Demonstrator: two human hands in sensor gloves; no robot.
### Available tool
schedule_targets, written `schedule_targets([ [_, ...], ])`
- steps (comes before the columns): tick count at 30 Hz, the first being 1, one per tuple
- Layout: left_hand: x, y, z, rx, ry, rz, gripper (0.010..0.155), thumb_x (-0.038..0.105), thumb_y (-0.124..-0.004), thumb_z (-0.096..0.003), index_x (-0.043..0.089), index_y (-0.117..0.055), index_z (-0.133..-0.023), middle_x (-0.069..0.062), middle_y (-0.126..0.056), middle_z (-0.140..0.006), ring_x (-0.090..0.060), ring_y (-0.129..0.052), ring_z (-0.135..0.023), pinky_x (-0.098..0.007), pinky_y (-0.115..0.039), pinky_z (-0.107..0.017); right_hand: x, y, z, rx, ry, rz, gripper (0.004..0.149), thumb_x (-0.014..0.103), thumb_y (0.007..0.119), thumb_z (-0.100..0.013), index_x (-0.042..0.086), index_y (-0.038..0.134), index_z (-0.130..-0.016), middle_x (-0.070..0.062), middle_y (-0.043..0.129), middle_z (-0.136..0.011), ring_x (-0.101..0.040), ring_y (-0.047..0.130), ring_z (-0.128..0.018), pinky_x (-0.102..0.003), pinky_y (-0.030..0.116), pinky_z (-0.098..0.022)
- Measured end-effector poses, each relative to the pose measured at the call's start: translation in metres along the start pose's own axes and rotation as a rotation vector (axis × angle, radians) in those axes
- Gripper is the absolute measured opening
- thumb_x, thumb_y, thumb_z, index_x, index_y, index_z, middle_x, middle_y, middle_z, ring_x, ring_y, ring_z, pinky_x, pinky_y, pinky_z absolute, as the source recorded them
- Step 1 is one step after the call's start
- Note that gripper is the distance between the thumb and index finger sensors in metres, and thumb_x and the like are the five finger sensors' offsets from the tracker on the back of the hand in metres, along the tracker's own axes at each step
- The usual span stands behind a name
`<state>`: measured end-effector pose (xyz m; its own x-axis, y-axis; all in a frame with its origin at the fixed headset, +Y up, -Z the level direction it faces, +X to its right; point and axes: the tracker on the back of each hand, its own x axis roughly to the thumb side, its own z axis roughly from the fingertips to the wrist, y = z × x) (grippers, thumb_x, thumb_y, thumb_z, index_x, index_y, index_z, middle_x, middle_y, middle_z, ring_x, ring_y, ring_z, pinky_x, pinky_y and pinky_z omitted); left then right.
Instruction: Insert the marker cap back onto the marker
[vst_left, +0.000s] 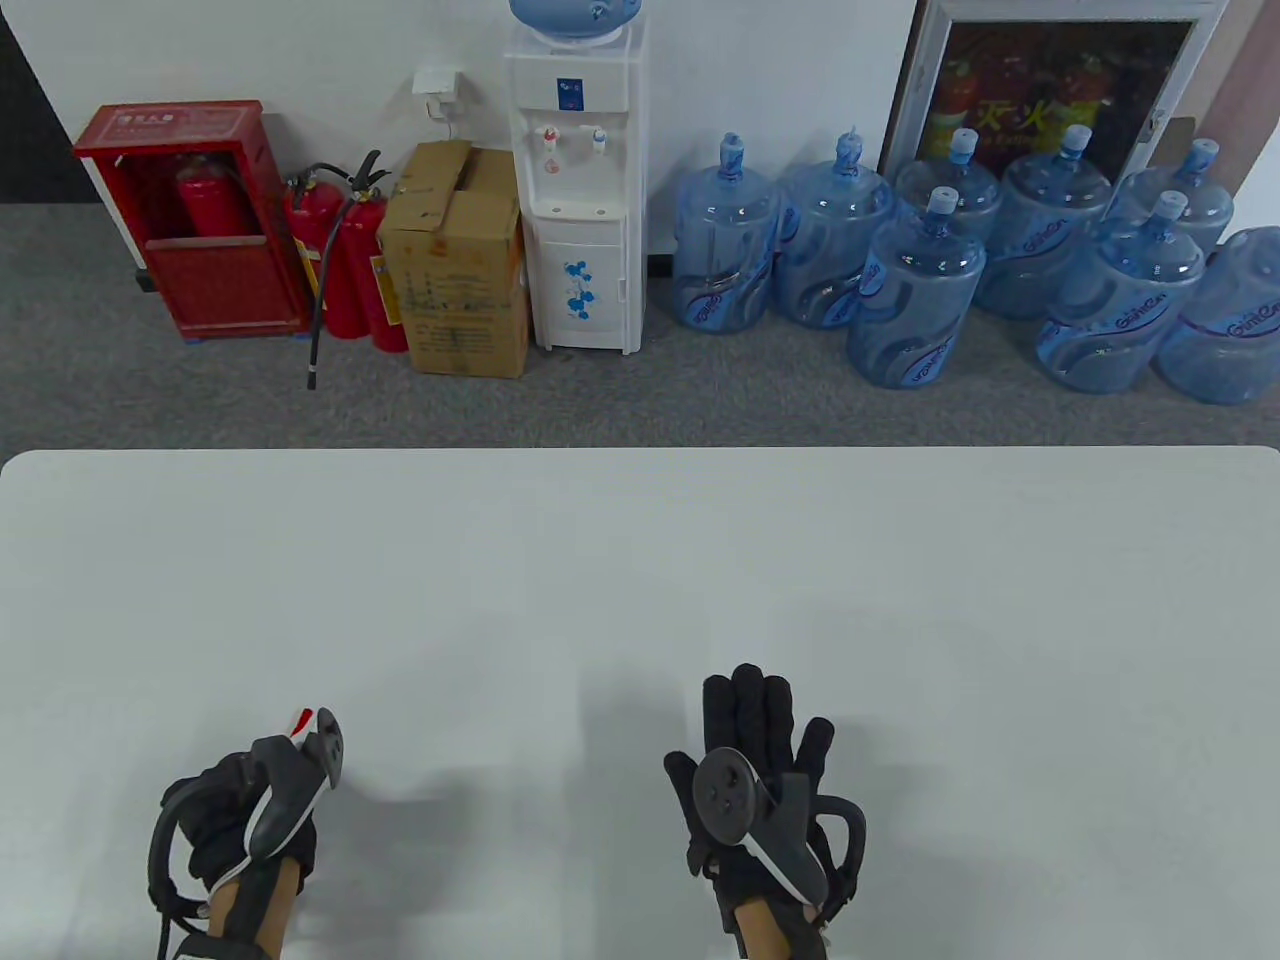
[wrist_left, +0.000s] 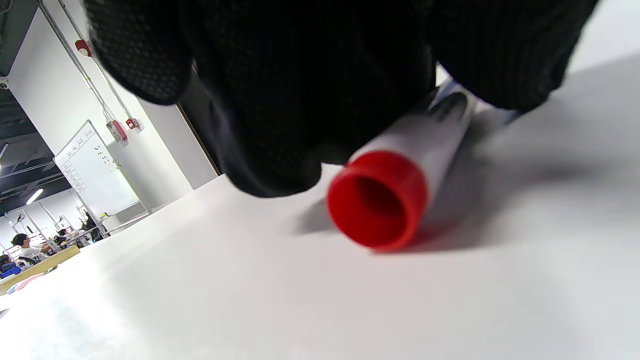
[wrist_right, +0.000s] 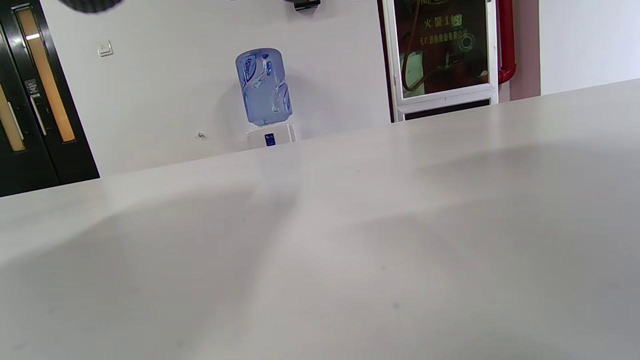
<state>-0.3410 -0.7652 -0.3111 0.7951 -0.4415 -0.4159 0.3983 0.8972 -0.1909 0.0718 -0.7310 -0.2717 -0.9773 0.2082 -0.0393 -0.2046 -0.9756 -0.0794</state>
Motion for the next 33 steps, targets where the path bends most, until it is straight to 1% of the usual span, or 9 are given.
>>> schedule_targets([
  [8, -0.0005, -0.0014, 0.0003, -0.011, 0.0, 0.006, 0.05, 0.058, -0.081, -0.0404, 0.032, -0.091, -0.082, 0.005, -0.106, -0.07, -0.02, -0.113, -0.054, -0.054, -0.077, -0.061, 0.0016, 0.0023, 0.0, 0.015, -0.001, 0.001, 0.079, 0.067, 0.046, -0.042, 0.032, 0.018, -0.108, 0.001, 0.017, -0.119, -0.026, 0.021, -0.111, -0.058, 0.02, -0.07],
  [19, -0.0006, -0.0047, -0.0005, -0.009, 0.002, -0.002, 0.053, 0.06, -0.079, -0.0405, 0.033, -0.09, -0.085, 0.005, -0.105, -0.076, -0.021, -0.112, -0.057, -0.055, -0.075, -0.063, 0.0031, 0.0028, -0.0002, 0.01, -0.007, 0.013, 0.079, 0.066, 0.046, -0.042, 0.033, 0.019, -0.108, 0.002, 0.017, -0.119, -0.026, 0.021, -0.111, -0.058, 0.02, -0.07],
  [28, -0.0042, -0.0072, -0.0012, -0.021, 0.01, 0.012, 0.054, 0.06, -0.078, -0.0407, 0.033, -0.089, -0.086, 0.005, -0.104, -0.076, -0.021, -0.112, -0.057, -0.055, -0.075, -0.063, 0.0049, 0.0043, 0.0001, 0.013, -0.014, 0.015, 0.079, 0.066, 0.046, -0.042, 0.033, 0.019, -0.108, 0.002, 0.017, -0.119, -0.026, 0.022, -0.111, -0.058, 0.02, -0.07],
  [33, -0.0048, -0.0074, -0.0011, -0.022, 0.008, 0.02, 0.055, 0.061, -0.078, -0.0408, 0.034, -0.087, -0.087, 0.004, -0.103, -0.081, -0.022, -0.111, -0.061, -0.056, -0.074, -0.064, 0.0054, 0.005, 0.0001, 0.015, -0.015, 0.017, 0.078, 0.066, 0.046, -0.043, 0.033, 0.019, -0.108, 0.002, 0.017, -0.119, -0.026, 0.021, -0.111, -0.058, 0.02, -0.07],
])
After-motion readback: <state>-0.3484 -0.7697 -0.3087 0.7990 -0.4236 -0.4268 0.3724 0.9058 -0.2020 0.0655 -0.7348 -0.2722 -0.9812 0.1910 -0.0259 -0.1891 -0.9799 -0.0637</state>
